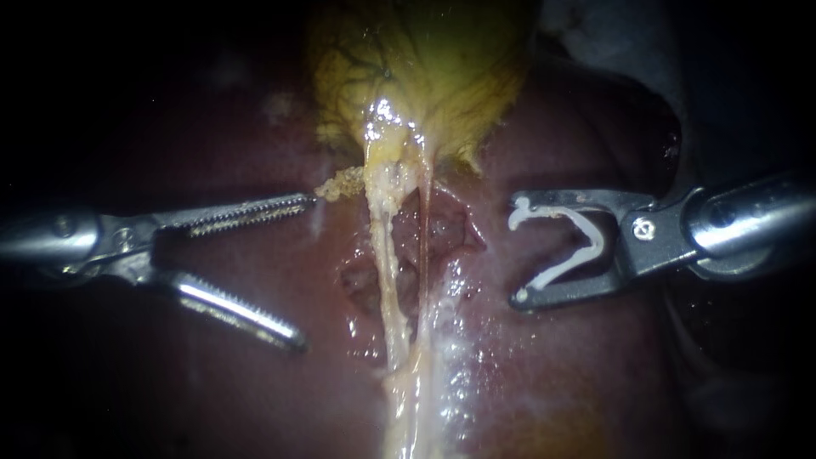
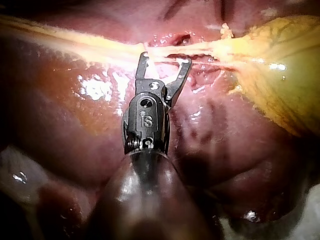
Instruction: Grabbing gallbladder
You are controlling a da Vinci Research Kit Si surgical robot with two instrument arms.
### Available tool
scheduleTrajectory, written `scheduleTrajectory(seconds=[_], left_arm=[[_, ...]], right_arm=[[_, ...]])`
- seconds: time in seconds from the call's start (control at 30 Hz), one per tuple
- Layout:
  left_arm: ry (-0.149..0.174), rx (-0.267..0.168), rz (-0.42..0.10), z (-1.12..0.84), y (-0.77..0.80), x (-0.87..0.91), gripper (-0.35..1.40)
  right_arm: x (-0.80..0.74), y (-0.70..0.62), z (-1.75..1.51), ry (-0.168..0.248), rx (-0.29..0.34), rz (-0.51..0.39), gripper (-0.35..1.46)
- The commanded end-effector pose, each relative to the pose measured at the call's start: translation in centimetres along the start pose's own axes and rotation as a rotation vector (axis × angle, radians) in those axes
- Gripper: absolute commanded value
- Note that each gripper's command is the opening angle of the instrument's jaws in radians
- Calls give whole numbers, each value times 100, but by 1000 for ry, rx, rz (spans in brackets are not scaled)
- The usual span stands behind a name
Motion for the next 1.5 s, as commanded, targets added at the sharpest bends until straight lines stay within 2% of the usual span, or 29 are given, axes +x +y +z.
scheduleTrajectory(seconds=[0.03,0.17,0.3,0.53,0.73,0.93,1.0,1.27,1.4,1.5], left_arm=[[0,0,-8,0,2,0,118],[0,-5,-36,0,20,4,109],[-1,-13,-77,7,46,16,98],[1,-17,-134,35,103,38,84],[2,-19,-161,59,132,56,71],[30,-24,-192,66,143,77,59],[35,-25,-202,67,143,80,49],[56,-23,-226,62,144,78,-5],[62,-23,-229,58,141,72,-30],[62,-23,-245,54,136,65,-35]], right_arm=[[0,0,0,0,0,0,60],[0,0,0,0,0,0,60],[0,-1,0,0,0,0,60],[0,-1,0,0,1,0,60],[0,-1,0,0,1,0,60],[0,-1,0,0,0,0,60],[0,-1,0,0,0,0,60],[0,-1,0,0,0,0,60],[0,-1,0,0,0,0,60],[0,-1,0,0,0,0,60]])
